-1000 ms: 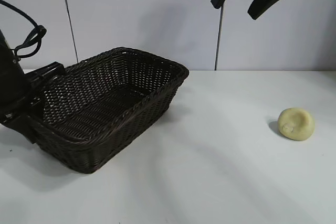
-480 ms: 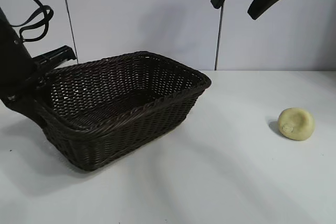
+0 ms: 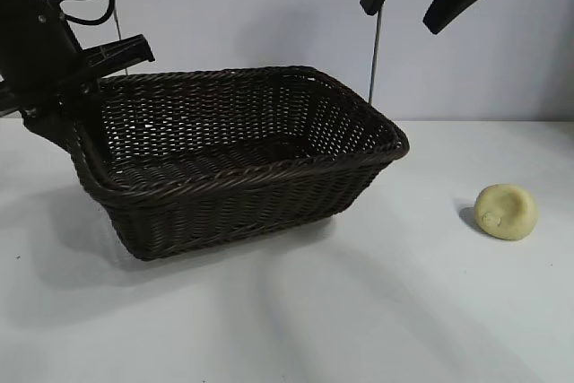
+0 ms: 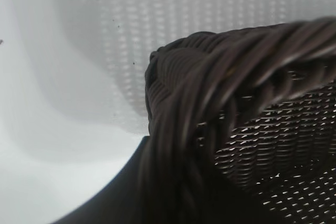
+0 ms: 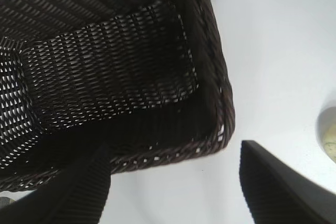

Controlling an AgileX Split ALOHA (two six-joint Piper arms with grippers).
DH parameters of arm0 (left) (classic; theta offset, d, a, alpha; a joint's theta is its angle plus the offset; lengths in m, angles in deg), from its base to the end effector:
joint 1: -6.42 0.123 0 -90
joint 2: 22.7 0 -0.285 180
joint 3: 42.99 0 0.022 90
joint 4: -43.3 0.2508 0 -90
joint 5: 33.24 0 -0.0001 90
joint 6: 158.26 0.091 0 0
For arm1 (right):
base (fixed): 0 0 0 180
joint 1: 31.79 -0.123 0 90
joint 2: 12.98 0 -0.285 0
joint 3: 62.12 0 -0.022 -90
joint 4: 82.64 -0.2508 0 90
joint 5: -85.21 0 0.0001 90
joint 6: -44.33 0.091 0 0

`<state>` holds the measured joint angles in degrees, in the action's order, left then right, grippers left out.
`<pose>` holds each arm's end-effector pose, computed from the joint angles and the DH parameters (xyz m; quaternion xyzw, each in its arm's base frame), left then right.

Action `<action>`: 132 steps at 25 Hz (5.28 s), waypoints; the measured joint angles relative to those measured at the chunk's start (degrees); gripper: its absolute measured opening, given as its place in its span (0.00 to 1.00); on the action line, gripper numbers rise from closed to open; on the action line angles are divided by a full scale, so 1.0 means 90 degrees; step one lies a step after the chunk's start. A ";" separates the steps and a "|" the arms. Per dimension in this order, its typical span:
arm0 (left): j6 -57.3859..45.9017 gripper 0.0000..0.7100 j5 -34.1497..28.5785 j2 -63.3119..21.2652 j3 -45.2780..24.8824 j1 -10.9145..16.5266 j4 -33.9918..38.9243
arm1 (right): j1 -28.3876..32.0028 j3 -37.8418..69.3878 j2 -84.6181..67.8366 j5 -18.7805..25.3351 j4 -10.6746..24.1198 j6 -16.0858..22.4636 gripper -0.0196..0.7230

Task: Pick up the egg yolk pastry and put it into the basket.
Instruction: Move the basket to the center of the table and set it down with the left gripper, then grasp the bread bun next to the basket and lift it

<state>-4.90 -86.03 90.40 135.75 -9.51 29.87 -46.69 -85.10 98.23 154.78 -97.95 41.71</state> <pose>0.3515 -0.1178 0.2148 -0.1517 0.9770 -0.1339 0.0671 0.3685 0.1214 0.3372 -0.1268 0.9645 0.1511 0.1757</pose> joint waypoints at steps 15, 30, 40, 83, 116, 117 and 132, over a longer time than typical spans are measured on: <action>0.3204 0.14 -0.1628 0.0943 0.1855 0.0703 -0.0813 | 0.0000 0.0000 0.0000 0.0003 -0.0006 0.0000 0.71; 0.3952 0.14 -0.1790 0.2069 0.2578 0.0394 -0.1239 | 0.0000 0.0000 0.0000 0.0016 -0.0006 0.0000 0.71; 0.3952 0.14 -0.1317 0.2558 0.2600 0.0394 -0.1494 | 0.0000 0.0000 0.0000 0.0016 -0.0006 0.0000 0.71; 0.3914 0.76 -0.1923 0.0073 0.2600 0.0371 -0.1088 | 0.0000 0.0000 0.0000 0.0067 -0.0006 0.0000 0.71; 0.3902 0.76 -0.0611 -0.0259 0.1565 -0.0148 -0.1844 | 0.0000 0.0000 0.0000 0.0102 -0.0006 0.0000 0.71; 0.3902 0.76 -0.0611 -0.0259 0.1565 -0.0148 -0.1844 | 0.0000 0.0000 0.0000 0.0102 0.0004 0.0000 0.71; 0.3902 0.76 -0.0611 -0.0259 0.1565 -0.0148 -0.1839 | 0.0488 0.0000 0.0000 0.0135 0.1185 0.0118 0.71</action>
<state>30.21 -91.53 88.07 149.83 -10.85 13.32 -42.30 -85.10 98.23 155.99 -87.29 42.78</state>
